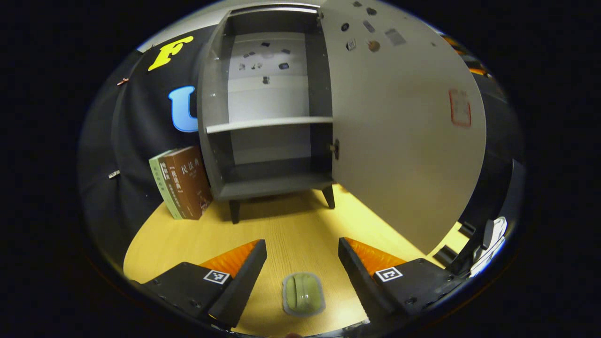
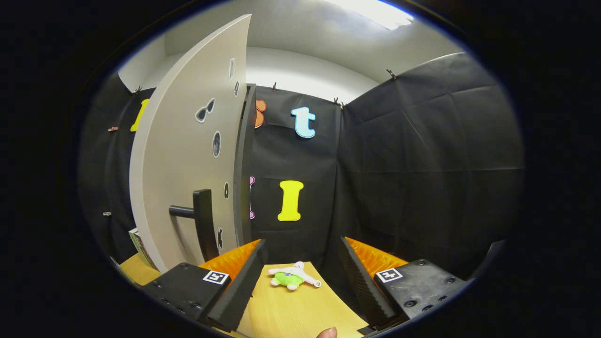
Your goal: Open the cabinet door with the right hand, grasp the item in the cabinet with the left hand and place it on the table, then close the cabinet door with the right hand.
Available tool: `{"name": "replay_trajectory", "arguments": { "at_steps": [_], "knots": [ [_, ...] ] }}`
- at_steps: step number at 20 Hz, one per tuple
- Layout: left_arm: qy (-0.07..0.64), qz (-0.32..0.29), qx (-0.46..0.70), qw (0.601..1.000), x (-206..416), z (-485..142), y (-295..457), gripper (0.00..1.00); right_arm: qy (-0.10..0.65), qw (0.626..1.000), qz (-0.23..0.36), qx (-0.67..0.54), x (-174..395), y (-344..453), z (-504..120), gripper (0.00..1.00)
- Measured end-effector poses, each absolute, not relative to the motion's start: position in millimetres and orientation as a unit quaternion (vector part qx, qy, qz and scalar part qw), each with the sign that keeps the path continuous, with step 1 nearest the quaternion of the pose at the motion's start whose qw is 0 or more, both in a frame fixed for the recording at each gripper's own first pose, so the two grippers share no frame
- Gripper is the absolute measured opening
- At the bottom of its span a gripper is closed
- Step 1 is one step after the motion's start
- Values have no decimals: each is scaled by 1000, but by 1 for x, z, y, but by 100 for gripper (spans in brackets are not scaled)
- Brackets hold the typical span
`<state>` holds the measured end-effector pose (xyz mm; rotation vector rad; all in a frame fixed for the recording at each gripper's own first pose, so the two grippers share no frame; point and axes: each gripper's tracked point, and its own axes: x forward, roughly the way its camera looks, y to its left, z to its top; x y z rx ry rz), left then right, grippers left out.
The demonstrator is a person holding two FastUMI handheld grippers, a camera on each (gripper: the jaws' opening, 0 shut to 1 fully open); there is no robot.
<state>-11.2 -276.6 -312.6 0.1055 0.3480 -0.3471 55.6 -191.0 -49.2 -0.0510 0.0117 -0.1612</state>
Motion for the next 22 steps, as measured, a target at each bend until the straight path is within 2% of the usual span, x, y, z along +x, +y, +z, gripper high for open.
{"name": "replay_trajectory", "arguments": {
  "at_steps": [5, 15, 18, 22],
  "knots": [
    [118, -164, 25, 979, -1, -202, -227, 97, 2, 996, -81, -25, 54, -189, -43, 96],
    [39, -73, -24, 996, 3, -44, -93, 99, 5, 996, -82, -32, 54, -194, -41, 98],
    [33, -49, -35, 998, 2, -16, -65, 98, 11, 997, -75, -28, 55, -189, -42, 98],
    [5, 1, 11, 1000, -5, 11, -21, 97, 26, 997, -78, -5, 58, -191, -47, 97]
  ]
}}
